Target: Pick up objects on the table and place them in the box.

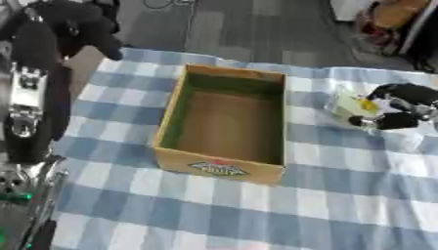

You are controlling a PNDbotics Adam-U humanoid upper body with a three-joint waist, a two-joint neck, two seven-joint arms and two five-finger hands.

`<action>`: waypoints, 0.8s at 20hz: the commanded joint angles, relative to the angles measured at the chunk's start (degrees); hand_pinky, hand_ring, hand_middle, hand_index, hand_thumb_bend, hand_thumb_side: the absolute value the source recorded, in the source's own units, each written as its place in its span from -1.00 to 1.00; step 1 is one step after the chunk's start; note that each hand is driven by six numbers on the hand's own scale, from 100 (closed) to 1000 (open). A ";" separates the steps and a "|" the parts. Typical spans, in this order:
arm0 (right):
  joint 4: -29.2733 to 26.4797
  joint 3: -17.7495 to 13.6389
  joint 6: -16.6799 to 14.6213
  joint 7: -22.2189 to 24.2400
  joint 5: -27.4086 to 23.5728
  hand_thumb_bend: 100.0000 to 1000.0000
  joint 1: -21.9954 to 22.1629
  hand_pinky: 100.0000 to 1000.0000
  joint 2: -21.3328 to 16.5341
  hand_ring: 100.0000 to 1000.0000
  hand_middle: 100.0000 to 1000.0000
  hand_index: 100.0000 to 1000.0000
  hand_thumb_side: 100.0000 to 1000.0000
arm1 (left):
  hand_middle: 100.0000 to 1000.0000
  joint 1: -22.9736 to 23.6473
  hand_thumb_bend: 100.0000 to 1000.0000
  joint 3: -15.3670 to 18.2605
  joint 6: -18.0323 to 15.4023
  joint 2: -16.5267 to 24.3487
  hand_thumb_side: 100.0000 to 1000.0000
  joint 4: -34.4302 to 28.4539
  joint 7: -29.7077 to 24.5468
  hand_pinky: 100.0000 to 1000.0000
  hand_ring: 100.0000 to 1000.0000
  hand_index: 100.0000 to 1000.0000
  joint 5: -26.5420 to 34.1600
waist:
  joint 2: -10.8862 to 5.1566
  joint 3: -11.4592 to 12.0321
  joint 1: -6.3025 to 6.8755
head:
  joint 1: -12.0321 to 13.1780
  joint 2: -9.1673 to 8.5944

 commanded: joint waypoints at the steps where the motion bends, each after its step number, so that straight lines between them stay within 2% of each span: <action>1: -0.02 -0.89 0.54 -0.29 1.01 -0.09 -0.56 0.95 -1.38 0.74 0.68 0.70 0.87 | 0.05 -0.87 -0.44 -0.07 -0.12 0.28 0.66 -0.96 -0.16 0.04 -0.26 0.36 0.36 | -0.91 -0.05 -0.05 | 0.15 -0.47; 2: 0.05 -0.91 0.72 -0.37 1.31 -0.20 -0.53 0.95 -1.38 0.74 0.68 0.69 0.81 | 0.05 -0.87 -0.44 -0.08 -0.12 0.28 0.66 -0.96 -0.17 0.04 -0.26 0.36 0.37 | -0.92 -0.06 -0.05 | 0.17 -0.44; 6: 0.19 -0.92 1.06 -0.51 2.16 -0.24 -0.44 0.94 -1.32 0.74 0.66 0.68 0.66 | 0.05 -0.87 -0.44 -0.10 -0.12 0.31 0.66 -0.96 -0.21 0.04 -0.26 0.36 0.40 | -0.95 -0.13 -0.02 | 0.21 -0.39; 12: 0.40 -0.93 1.03 -0.31 2.89 -0.23 -0.16 0.92 -1.27 0.72 0.64 0.66 0.57 | 0.05 -0.85 -0.44 -0.10 -0.12 0.35 0.66 -0.96 -0.24 0.04 -0.26 0.36 0.42 | -0.97 -0.20 0.01 | 0.34 -0.42; 16: 0.65 -0.96 0.86 -0.06 2.97 -0.24 0.07 0.92 -1.09 0.72 0.63 0.66 0.58 | 0.04 -0.87 -0.44 -0.10 -0.12 0.34 0.66 -0.96 -0.23 0.04 -0.26 0.36 0.42 | -0.95 -0.19 0.01 | 0.42 -0.47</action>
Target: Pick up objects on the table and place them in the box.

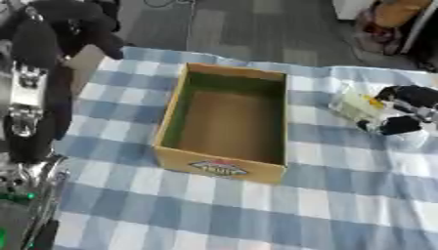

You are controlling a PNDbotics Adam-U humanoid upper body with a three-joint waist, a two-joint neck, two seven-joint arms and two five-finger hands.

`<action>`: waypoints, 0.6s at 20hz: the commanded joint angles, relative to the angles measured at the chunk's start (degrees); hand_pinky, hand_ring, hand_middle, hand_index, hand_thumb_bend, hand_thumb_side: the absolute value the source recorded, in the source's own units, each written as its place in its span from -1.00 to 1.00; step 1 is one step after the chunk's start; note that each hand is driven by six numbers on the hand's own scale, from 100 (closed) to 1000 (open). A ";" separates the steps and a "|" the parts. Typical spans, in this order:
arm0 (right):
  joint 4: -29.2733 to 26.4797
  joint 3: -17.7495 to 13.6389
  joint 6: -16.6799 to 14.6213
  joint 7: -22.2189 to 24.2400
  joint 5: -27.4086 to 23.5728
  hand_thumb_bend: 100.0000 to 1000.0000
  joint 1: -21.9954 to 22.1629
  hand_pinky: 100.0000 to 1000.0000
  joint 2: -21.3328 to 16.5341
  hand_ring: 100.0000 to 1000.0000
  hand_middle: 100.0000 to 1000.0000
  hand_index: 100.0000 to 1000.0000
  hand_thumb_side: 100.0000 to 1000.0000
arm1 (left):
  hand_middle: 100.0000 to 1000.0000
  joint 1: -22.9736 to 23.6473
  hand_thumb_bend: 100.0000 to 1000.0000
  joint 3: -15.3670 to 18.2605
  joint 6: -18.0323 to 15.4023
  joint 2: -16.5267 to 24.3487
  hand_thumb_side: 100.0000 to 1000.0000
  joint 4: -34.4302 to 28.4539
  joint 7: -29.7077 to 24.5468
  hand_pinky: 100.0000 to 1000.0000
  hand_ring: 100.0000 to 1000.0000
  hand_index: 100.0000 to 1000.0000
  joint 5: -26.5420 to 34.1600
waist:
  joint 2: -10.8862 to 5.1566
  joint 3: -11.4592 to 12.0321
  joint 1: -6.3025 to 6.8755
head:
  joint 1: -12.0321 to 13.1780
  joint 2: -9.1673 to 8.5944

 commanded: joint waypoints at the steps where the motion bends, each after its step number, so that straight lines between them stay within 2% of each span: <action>1: -0.12 -0.60 -0.24 0.37 0.24 -0.23 -0.36 0.92 -1.04 0.72 0.63 0.66 0.58 | 0.04 -0.87 -0.44 0.10 -0.10 0.33 0.66 -0.96 -0.21 0.04 -0.26 0.36 0.09 | -0.94 -0.09 0.04 | 0.27 -0.50; 8: 0.45 -0.65 -0.63 1.58 -0.11 -0.22 0.04 0.91 -0.75 0.72 0.63 0.67 0.54 | 0.04 -0.91 -0.44 0.12 -0.15 0.33 0.66 -0.96 -0.21 0.04 -0.26 0.36 0.12 | -0.94 -0.09 0.03 | 0.40 -0.53; 10: 0.53 -0.66 -0.63 1.83 -0.28 -0.25 0.21 0.82 -0.73 0.69 0.62 0.66 0.49 | 0.04 -0.94 -0.44 0.14 -0.15 0.32 0.66 -0.96 -0.20 0.04 -0.26 0.36 0.10 | -0.93 -0.09 0.04 | 0.47 -0.54; 11: 0.54 -0.69 -0.58 1.83 -0.40 -0.24 0.31 0.86 -0.75 0.71 0.62 0.66 0.50 | 0.04 -0.94 -0.45 0.16 -0.16 0.32 0.66 -0.96 -0.18 0.04 -0.26 0.36 0.11 | -0.93 -0.10 0.05 | 0.51 -0.53; 12: 0.56 -0.72 -0.48 1.81 -0.56 -0.33 0.39 0.42 -0.77 0.60 0.60 0.58 0.42 | 0.04 -0.94 -0.45 0.16 -0.17 0.32 0.66 -0.96 -0.16 0.04 -0.26 0.36 0.11 | -0.93 -0.12 0.05 | 0.55 -0.53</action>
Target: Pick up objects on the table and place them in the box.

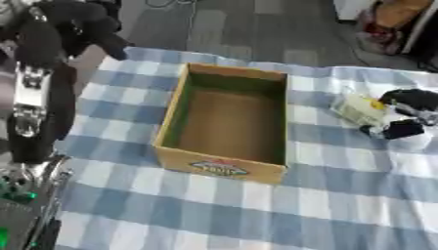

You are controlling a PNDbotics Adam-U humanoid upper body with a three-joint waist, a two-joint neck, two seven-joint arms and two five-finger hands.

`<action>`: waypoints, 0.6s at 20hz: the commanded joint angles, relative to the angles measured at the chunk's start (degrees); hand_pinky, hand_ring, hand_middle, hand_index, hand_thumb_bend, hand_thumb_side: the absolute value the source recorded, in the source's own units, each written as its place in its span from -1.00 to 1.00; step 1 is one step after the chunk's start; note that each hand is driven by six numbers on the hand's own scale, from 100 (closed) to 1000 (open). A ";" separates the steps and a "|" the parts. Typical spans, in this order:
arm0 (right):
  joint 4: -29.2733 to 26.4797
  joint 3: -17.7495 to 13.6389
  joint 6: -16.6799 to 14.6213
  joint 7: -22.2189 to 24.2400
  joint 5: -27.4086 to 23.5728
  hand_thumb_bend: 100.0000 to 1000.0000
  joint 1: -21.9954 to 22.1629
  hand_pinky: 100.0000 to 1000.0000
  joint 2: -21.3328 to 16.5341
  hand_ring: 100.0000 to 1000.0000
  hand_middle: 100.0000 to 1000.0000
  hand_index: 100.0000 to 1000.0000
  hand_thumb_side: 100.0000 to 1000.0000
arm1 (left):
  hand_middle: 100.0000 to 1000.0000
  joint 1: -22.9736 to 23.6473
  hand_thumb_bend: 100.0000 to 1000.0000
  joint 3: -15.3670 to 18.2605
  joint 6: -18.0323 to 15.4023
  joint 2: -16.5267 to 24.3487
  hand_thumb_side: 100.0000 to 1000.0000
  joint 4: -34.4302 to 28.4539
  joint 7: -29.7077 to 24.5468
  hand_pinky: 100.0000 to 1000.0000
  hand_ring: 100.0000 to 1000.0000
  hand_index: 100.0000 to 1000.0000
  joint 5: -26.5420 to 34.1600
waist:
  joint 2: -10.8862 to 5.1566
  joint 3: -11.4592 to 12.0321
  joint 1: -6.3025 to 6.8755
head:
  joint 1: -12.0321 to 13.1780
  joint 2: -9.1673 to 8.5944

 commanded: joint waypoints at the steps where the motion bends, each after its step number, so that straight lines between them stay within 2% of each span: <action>1: 0.10 -0.50 0.32 0.19 -0.71 -0.36 -0.05 0.16 -0.83 0.49 0.55 0.53 0.37 | 0.04 -0.91 -0.45 0.24 -0.10 0.34 0.66 -0.96 -0.12 0.04 -0.26 0.36 0.08 | -0.93 -0.14 0.05 | 0.59 -0.52; 3: 0.13 -0.64 0.99 -0.40 -1.69 -0.47 0.08 -0.35 -0.91 0.22 0.40 0.36 0.31 | 0.04 -0.88 -0.45 0.24 -0.09 0.38 0.66 -0.96 -0.15 0.05 -0.26 0.36 0.07 | -0.93 -0.19 0.05 | 0.68 -0.49; 4: 0.14 -0.65 1.43 -0.82 -2.08 -0.52 0.16 -0.48 -0.95 0.15 0.34 0.32 0.29 | 0.04 -0.86 -0.45 0.24 -0.10 0.39 0.66 -0.96 -0.16 0.04 -0.26 0.36 0.07 | -0.92 -0.21 0.06 | 0.70 -0.49; 5: 0.17 -0.67 1.94 -1.26 -2.43 -0.58 0.22 -0.88 -0.99 -0.06 0.14 0.16 0.28 | 0.04 -0.85 -0.45 0.24 -0.09 0.40 0.66 -0.96 -0.16 0.04 -0.26 0.36 0.07 | -0.92 -0.22 0.06 | 0.71 -0.48; 6: 0.24 -0.66 2.48 -1.65 -2.78 -0.66 0.29 -1.00 -1.01 -0.21 -0.01 0.04 0.29 | 0.04 -0.83 -0.45 0.24 -0.08 0.41 0.66 -0.96 -0.17 0.04 -0.26 0.36 0.07 | -0.92 -0.23 0.07 | 0.73 -0.49; 7: 0.26 -0.63 2.99 -2.05 -3.05 -0.64 0.33 -1.00 -1.04 -0.18 0.02 0.07 0.29 | 0.04 -0.82 -0.45 0.23 -0.08 0.42 0.66 -0.96 -0.18 0.04 -0.26 0.36 0.07 | -0.92 -0.24 0.09 | 0.75 -0.50; 8: 0.19 -0.59 3.36 -2.53 -3.25 -0.84 0.37 -1.00 -1.07 -0.50 -0.27 -0.17 0.38 | 0.04 -0.82 -0.45 0.23 -0.08 0.42 0.66 -0.96 -0.19 0.05 -0.26 0.36 0.07 | -0.92 -0.25 0.10 | 0.75 -0.50; 9: -0.04 -0.60 3.67 -3.43 -3.37 -0.96 0.41 -1.00 -1.11 -0.66 -0.43 -0.29 0.47 | 0.04 -0.81 -0.45 0.24 -0.08 0.43 0.66 -0.96 -0.20 0.05 -0.26 0.36 0.07 | -0.93 -0.28 0.12 | 0.75 -0.50; 10: -0.26 -0.58 3.87 -4.57 -3.39 -1.00 0.50 -1.00 -1.15 -0.79 -0.59 -0.41 0.53 | 0.04 -0.80 -0.45 0.24 -0.08 0.44 0.66 -0.96 -0.20 0.05 -0.26 0.36 0.07 | -0.93 -0.30 0.13 | 0.74 -0.51; 11: -0.58 -0.55 3.88 -5.98 -3.31 -1.00 0.57 -1.00 -1.22 -0.87 -0.72 -0.50 0.66 | 0.04 -0.78 -0.45 0.24 -0.08 0.45 0.66 -0.96 -0.21 0.05 -0.26 0.36 0.07 | -0.95 -0.32 0.13 | 0.74 -0.54; 12: -0.76 -0.54 3.87 -7.39 -3.15 -1.00 0.67 -1.00 -1.30 -0.93 -0.82 -0.57 0.70 | 0.04 -0.75 -0.46 0.24 -0.08 0.47 0.66 -0.96 -0.22 0.05 -0.26 0.36 0.07 | -0.97 -0.35 0.13 | 0.73 -0.57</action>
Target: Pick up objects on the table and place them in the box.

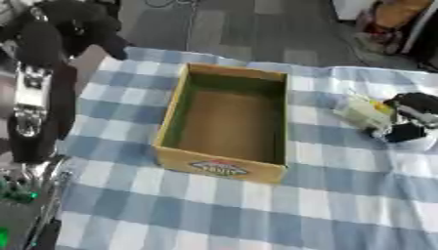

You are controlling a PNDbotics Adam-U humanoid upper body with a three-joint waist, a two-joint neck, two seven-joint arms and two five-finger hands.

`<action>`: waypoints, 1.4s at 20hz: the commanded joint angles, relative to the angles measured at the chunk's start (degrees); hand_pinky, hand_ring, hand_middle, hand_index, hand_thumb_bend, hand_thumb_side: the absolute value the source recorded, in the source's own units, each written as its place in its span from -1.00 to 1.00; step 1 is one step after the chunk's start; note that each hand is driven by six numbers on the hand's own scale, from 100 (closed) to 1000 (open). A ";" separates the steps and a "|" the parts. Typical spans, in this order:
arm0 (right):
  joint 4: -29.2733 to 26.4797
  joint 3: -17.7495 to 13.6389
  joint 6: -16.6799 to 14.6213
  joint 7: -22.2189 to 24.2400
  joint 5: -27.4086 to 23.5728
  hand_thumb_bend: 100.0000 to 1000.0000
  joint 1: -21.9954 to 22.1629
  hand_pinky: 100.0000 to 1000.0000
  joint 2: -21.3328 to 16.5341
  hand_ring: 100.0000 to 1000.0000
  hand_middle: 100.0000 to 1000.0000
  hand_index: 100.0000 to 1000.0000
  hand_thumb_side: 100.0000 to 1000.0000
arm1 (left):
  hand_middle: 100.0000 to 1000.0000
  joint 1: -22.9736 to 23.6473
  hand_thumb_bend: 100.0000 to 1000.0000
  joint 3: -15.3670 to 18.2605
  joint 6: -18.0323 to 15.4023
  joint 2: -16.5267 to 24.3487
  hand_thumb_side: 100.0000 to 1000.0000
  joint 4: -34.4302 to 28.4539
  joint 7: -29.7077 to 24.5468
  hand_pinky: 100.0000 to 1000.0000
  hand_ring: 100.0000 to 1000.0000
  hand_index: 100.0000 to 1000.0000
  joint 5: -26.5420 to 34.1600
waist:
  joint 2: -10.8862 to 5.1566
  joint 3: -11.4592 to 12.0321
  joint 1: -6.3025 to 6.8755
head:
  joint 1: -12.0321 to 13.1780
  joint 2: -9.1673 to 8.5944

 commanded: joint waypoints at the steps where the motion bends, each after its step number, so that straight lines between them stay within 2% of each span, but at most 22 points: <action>1: -1.01 -0.16 0.27 -3.89 0.33 -1.00 -0.31 -1.00 -1.40 -1.00 -0.94 -0.66 0.70 | 0.04 -0.73 -0.46 0.23 -0.06 0.49 0.66 -0.96 -0.20 0.05 -0.26 0.36 0.07 | -1.00 -0.13 0.08 | 0.26 -0.62; 2: -1.11 -0.10 0.20 -5.02 0.80 -1.00 -0.26 -1.00 -1.50 -1.00 -1.00 -0.77 0.71 | 0.04 -0.70 -0.46 0.23 -0.05 0.50 0.66 -0.96 -0.22 0.05 -0.26 0.36 0.07 | -1.02 -0.14 0.07 | 0.24 -0.67; 4: -1.45 -0.11 -0.08 -7.52 1.82 -1.00 -0.11 -1.00 -1.69 -1.00 -1.00 -0.82 0.72 | 0.04 -0.67 -0.46 0.23 -0.05 0.51 0.66 -0.96 -0.22 0.05 -0.26 0.36 0.09 | -1.06 -0.16 0.07 | 0.26 -0.77; 8: -1.94 -0.19 -0.11 -11.59 4.22 -1.00 0.04 -1.00 -2.20 -1.00 -1.00 -0.95 1.00 | 0.04 -0.54 -0.46 0.21 -0.01 0.60 0.67 -0.96 -0.26 0.05 -0.26 0.36 0.11 | -1.19 -0.31 0.04 | 0.37 -0.67; 13: -4.35 0.28 -0.65 -15.08 4.98 -1.00 0.55 -1.00 -3.52 -1.00 -1.00 -0.97 1.00 | 0.04 -0.30 -0.46 0.25 0.07 0.76 0.67 -0.96 -0.21 0.05 -0.26 0.36 0.10 | -1.41 -0.52 -0.05 | 0.56 -0.28; 18: -11.09 2.39 -2.10 -14.22 2.25 -1.00 1.47 -1.00 -5.79 -1.00 -1.00 -0.97 1.00 | 0.04 0.29 -0.47 0.32 0.12 1.22 0.67 -0.96 -0.16 0.05 -0.26 0.36 0.07 | -2.00 -1.06 -0.19 | 1.06 0.88; 22: -16.87 3.82 -2.48 -12.02 -0.36 -1.00 1.78 -1.00 -7.27 -1.00 -1.00 -0.96 1.00 | 0.04 0.50 -0.47 0.24 0.28 1.44 0.67 -0.96 -0.26 0.05 -0.26 0.36 0.00 | -2.25 -1.29 -0.20 | 1.02 1.09; 28: -22.47 5.57 -2.74 -10.86 -7.09 -1.00 1.48 -1.00 -6.58 -1.00 -1.00 -0.96 1.00 | 0.04 0.57 -0.47 0.15 0.28 1.53 0.67 -0.96 -0.39 0.05 -0.26 0.36 -0.12 | -2.70 -1.38 -0.27 | 0.67 1.38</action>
